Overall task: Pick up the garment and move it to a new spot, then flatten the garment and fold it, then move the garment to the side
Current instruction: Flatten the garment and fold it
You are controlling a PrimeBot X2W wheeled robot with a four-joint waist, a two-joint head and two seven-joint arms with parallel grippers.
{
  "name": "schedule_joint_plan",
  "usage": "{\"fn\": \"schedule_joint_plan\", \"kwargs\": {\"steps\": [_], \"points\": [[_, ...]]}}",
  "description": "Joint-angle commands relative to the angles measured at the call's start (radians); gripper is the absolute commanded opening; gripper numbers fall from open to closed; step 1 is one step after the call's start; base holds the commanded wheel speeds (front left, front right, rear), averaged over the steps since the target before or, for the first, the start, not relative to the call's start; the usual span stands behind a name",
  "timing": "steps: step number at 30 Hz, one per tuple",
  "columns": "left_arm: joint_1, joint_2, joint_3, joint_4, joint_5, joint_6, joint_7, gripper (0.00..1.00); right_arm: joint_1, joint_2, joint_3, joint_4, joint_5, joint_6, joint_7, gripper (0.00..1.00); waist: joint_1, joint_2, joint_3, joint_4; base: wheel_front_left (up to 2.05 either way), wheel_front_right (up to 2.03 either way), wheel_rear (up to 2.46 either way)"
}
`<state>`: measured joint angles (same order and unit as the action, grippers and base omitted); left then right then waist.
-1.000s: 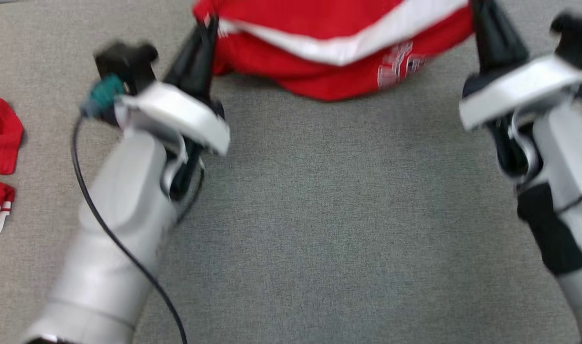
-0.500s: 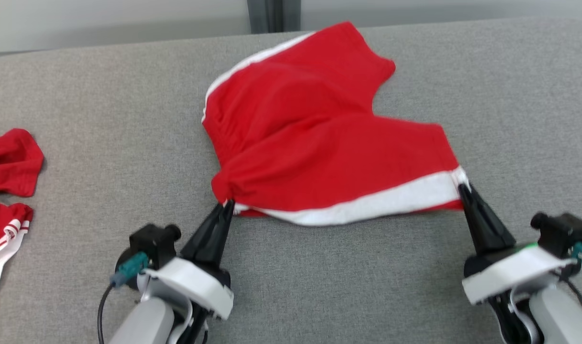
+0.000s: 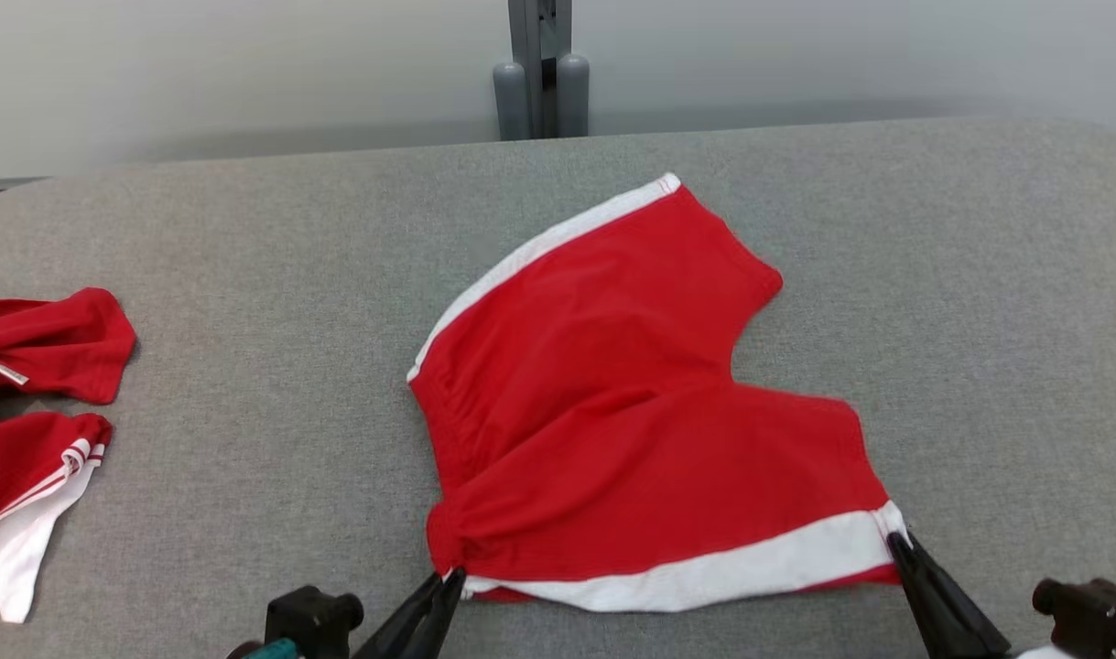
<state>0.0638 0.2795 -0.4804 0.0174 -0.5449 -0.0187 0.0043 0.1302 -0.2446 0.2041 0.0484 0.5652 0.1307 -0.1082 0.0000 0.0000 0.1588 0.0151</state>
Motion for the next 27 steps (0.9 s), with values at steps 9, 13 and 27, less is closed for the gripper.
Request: {"fn": "schedule_joint_plan", "kwargs": {"steps": [9,13,27], "points": [[0.097,0.067,0.020,-0.200,-0.030,0.063,0.098,0.00,0.117,0.047,-0.100,-0.185,-0.050,0.000,0.107,0.00,0.0000,0.0000,-0.006,-0.004,0.00,0.00,0.00],[0.095,0.081,0.025,-0.230,-0.036,0.062,0.119,0.00,0.101,0.063,-0.132,-0.218,-0.062,0.000,0.116,0.00,0.0000,0.0000,-0.003,0.000,0.00,0.00,0.00],[-0.115,0.084,0.075,-0.255,-0.052,0.020,0.123,0.00,-0.224,0.105,-0.253,-0.174,-0.164,0.000,0.093,0.00,0.0000,0.0000,0.124,0.063,0.00,0.00,0.00]]}}
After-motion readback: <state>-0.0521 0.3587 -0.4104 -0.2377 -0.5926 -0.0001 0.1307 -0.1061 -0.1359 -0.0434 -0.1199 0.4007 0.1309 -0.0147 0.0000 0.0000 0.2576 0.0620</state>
